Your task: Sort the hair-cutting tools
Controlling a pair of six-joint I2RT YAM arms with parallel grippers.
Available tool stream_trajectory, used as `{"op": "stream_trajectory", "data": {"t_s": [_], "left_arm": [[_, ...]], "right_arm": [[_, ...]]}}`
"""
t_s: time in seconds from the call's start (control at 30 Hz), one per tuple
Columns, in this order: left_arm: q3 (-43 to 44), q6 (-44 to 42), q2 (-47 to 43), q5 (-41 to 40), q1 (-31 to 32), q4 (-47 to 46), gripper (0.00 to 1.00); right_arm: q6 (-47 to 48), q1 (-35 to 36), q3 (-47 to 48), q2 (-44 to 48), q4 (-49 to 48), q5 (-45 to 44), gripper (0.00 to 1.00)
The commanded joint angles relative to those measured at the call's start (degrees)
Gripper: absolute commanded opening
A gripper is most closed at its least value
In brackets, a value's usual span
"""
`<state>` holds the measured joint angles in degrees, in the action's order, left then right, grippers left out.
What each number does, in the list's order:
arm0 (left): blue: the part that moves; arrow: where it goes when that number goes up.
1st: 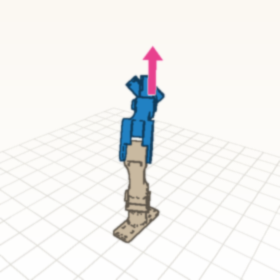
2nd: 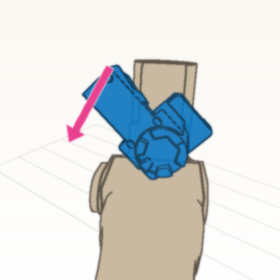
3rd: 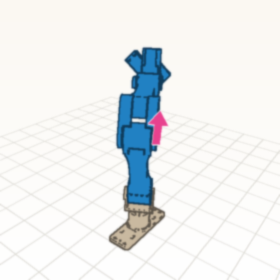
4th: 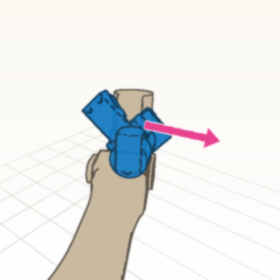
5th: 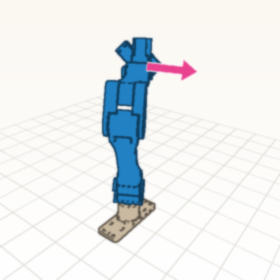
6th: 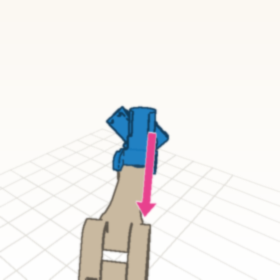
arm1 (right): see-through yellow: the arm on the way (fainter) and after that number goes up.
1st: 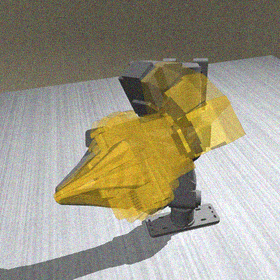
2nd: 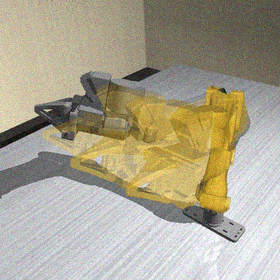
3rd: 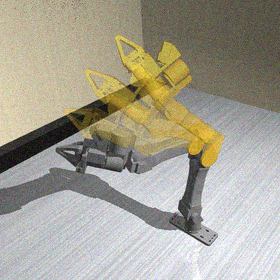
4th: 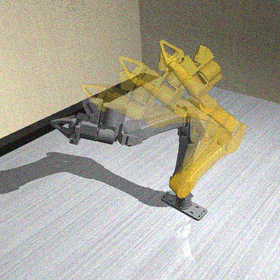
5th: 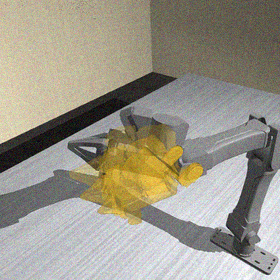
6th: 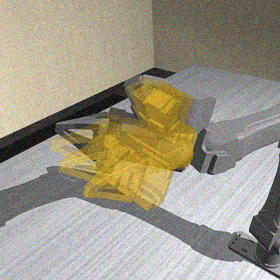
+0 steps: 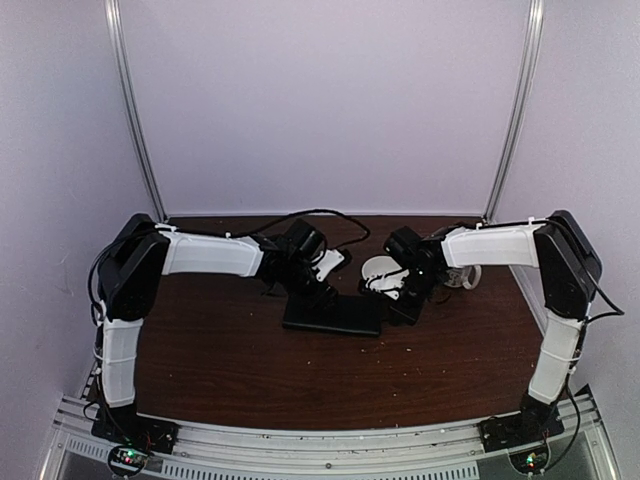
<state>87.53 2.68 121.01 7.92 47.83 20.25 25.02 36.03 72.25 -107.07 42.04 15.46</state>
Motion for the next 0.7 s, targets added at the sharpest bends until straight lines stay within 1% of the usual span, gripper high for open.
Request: {"op": "stream_trajectory", "data": {"t_s": [0.0,0.07,0.13,0.2,0.33,0.5,0.67], "left_arm": [[1.62,2.64,5.86,3.07,-0.23,-0.56,0.56],[2.45,5.93,8.97,2.70,-0.26,0.55,0.49],[2.12,8.56,11.66,3.61,-0.28,0.48,0.37],[2.30,11.03,13.42,3.32,-0.35,1.34,0.22],[1.92,13.36,13.70,3.86,-0.46,0.38,0.01],[1.96,13.67,13.77,4.15,-0.49,0.50,0.00],[1.63,13.58,13.63,3.79,-0.55,0.49,0.00]], "right_arm": [[-0.24,0.35,2.16,-0.43,-0.78,3.07,0.00],[0.93,0.63,1.17,0.23,-0.09,3.90,0.00],[2.70,1.28,-0.64,1.15,0.67,4.13,0.00],[4.55,2.12,-3.03,2.56,0.81,4.29,0.00],[6.58,3.85,-6.44,4.55,0.16,4.89,0.00],[6.74,5.75,-5.33,4.32,0.56,7.30,0.00],[7.24,6.94,-5.41,6.13,1.07,11.37,0.00]]}}
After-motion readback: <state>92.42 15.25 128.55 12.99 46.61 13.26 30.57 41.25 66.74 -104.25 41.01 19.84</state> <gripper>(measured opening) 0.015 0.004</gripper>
